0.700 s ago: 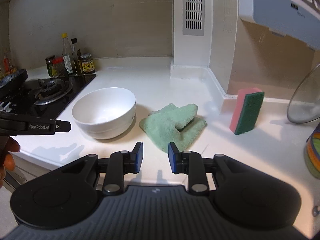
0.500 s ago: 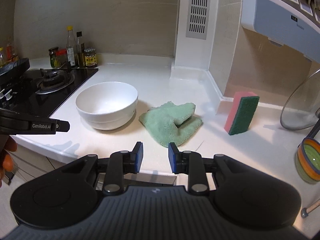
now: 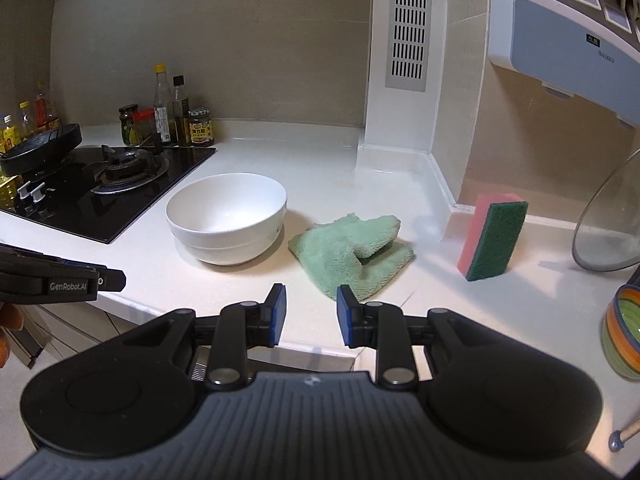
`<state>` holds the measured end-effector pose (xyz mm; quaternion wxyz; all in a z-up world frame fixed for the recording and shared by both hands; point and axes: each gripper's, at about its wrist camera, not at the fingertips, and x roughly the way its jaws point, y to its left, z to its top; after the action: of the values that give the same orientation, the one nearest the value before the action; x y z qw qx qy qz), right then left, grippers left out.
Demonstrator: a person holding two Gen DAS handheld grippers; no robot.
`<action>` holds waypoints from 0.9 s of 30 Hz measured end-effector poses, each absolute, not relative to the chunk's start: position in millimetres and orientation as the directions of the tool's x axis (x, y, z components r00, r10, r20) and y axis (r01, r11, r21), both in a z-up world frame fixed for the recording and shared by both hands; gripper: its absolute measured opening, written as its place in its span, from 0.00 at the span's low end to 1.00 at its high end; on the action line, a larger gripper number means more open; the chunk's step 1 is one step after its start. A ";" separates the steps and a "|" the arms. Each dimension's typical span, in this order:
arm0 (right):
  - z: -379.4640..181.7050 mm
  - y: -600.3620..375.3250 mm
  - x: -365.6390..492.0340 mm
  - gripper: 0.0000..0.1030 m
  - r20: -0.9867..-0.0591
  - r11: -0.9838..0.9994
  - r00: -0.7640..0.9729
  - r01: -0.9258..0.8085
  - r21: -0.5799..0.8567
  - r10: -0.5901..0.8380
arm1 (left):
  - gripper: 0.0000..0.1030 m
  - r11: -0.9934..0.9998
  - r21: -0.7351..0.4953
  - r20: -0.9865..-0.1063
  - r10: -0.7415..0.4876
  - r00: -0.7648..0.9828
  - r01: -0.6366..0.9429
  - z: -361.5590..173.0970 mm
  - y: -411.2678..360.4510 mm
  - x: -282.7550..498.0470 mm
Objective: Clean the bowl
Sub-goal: 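Move both grippers toward the white bowl and green towel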
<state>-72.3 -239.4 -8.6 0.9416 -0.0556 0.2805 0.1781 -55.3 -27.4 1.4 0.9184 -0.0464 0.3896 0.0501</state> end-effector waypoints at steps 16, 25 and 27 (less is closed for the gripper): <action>-21.0 -240.0 -41.3 0.23 -0.537 0.962 0.800 -0.257 0.097 0.268 | 0.17 0.998 0.030 -0.731 0.061 0.680 -0.057 3.3 -18.5 -31.9; -36.0 -244.0 -12.2 0.23 -0.535 0.944 0.779 -0.291 0.154 0.327 | 0.17 0.997 0.031 -0.749 0.070 0.659 -0.070 -10.6 -24.3 -2.5; -41.0 -242.5 -5.1 0.23 -0.535 0.942 0.776 -0.297 0.157 0.334 | 0.17 0.997 0.027 -0.754 0.067 0.653 -0.071 -14.4 -24.8 4.1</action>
<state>-5.1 -242.5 -41.0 0.9418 0.0320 0.2898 0.1676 4.1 -24.8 -14.4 0.9091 -0.0024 0.4148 0.0378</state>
